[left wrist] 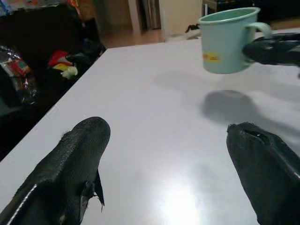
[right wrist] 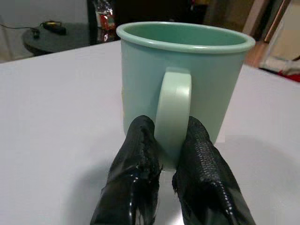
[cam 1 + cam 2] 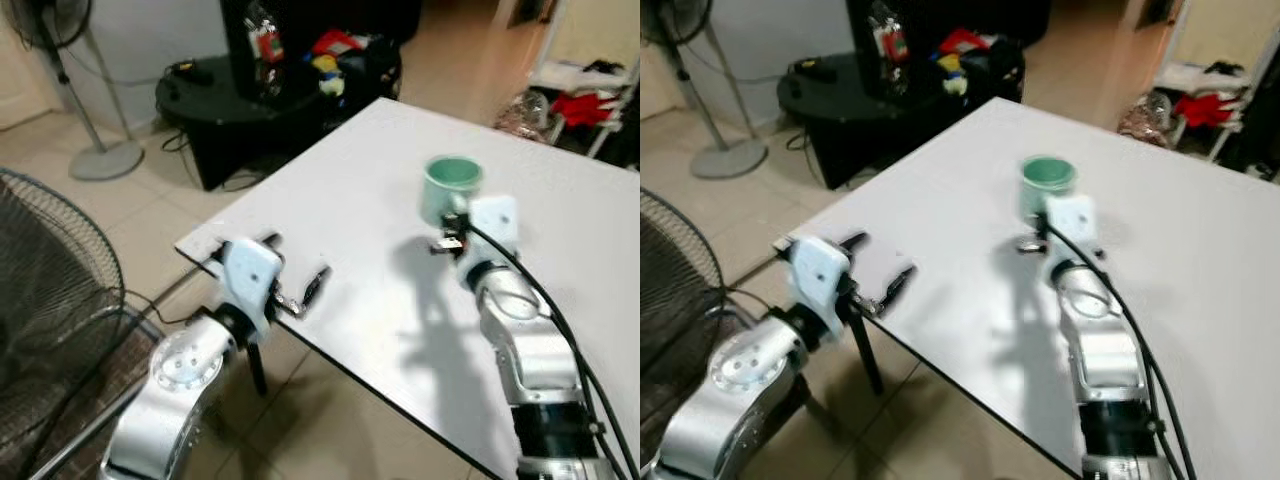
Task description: Setting the table
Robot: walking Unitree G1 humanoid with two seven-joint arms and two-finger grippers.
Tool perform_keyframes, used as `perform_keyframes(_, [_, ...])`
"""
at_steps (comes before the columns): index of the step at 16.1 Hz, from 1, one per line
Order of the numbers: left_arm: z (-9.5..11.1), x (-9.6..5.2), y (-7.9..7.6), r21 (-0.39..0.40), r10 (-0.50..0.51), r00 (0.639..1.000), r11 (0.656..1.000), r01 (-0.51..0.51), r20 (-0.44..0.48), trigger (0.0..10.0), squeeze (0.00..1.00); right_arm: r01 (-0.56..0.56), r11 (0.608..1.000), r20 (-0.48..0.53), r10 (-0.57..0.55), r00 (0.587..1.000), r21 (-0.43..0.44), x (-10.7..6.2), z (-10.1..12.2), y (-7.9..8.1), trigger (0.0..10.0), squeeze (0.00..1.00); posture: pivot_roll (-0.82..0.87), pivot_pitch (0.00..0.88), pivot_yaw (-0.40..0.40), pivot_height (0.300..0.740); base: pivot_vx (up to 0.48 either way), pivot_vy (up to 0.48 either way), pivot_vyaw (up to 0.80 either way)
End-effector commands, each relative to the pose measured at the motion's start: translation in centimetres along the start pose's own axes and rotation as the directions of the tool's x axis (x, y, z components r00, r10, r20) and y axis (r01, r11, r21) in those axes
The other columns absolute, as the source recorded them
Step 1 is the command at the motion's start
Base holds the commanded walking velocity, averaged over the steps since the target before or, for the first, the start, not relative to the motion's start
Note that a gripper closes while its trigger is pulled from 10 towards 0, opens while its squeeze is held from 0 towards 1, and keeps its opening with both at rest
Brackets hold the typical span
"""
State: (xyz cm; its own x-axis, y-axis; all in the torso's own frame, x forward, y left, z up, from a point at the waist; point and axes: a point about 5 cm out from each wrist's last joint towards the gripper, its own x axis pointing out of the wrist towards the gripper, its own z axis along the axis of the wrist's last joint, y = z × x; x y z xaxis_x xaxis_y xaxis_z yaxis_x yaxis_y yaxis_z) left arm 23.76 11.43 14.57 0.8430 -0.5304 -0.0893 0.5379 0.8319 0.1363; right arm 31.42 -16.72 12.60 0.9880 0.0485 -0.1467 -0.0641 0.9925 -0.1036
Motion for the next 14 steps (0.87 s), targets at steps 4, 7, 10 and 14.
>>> perform_keyframes(4, [0.4, -0.5, 0.0, 0.012, -0.105, 0.994, 0.994, 0.105, -0.013, 10.0, 0.00, -0.010, 1.000, 0.033, 0.011, 0.999, -0.010, 1.5, -0.8, 0.8, 10.0, 0.00, 0.06, 0.000, 0.032, 0.740, 0.000, 0.000, 0.00])
perform_keyframes(7, [0.4, -0.8, -0.7, 0.006, -0.191, 0.981, 0.982, 0.191, -0.034, 10.0, 0.00, 0.013, 1.000, 0.019, -0.013, 1.000, 0.008, 1.6, -1.7, 0.7, 10.0, 0.00, 0.07, 0.000, 0.034, 0.740, 0.000, 0.000, 0.00])
perform_keyframes(10, [0.5, -1.0, -0.8, -0.005, -0.225, 0.974, 0.974, 0.225, -0.041, 10.0, 0.00, 0.038, 0.999, 0.013, -0.038, 0.999, 0.028, 1.8, -3.1, 0.2, 10.0, 0.00, 0.07, 0.000, 0.038, 0.740, 0.000, 0.000, 0.00])
perform_keyframes(14, [0.6, -0.9, -0.6, 0.002, -0.242, 0.969, 0.970, 0.242, -0.042, 10.0, 0.00, 0.035, 0.998, -0.006, -0.035, 0.999, 0.061, 2.4, -3.9, -0.2, 10.0, 0.00, 0.06, 0.000, 0.048, 0.740, 0.000, 0.000, 0.00])
